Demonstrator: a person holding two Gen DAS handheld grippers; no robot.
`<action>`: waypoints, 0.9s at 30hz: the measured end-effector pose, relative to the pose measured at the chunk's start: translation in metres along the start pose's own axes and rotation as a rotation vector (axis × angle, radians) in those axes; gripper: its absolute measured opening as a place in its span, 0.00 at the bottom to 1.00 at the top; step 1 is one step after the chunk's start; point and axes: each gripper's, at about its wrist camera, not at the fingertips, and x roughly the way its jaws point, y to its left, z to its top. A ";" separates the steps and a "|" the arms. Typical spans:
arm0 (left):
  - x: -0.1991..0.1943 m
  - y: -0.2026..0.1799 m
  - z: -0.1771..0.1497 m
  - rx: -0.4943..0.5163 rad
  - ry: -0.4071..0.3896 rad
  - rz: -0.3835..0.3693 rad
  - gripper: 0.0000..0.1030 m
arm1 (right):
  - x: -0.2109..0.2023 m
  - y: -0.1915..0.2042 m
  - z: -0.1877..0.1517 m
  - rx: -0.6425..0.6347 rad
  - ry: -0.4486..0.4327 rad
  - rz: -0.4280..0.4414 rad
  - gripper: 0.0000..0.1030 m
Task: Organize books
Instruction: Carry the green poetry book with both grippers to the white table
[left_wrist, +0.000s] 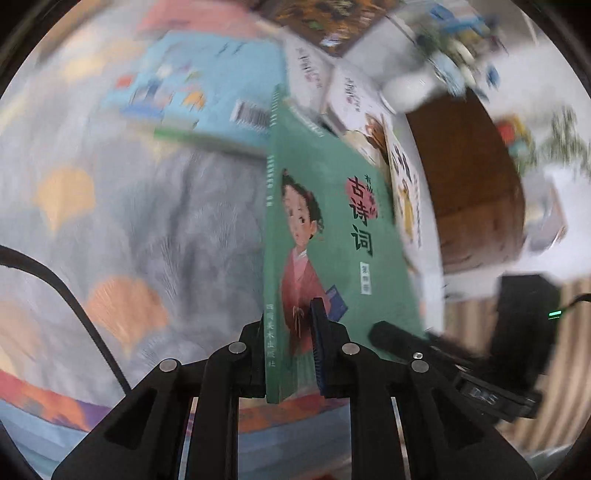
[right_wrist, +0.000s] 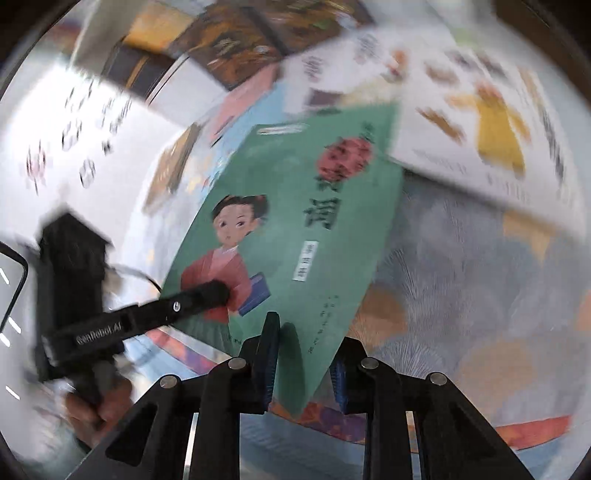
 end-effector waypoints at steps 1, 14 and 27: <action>-0.003 -0.005 0.000 0.055 -0.009 0.033 0.15 | -0.002 0.009 0.000 -0.042 -0.009 -0.029 0.24; -0.089 0.034 0.028 0.142 -0.144 0.027 0.14 | 0.001 0.131 0.002 -0.322 -0.104 -0.123 0.24; -0.194 0.158 0.107 0.054 -0.346 0.012 0.14 | 0.079 0.282 0.085 -0.474 -0.188 -0.084 0.25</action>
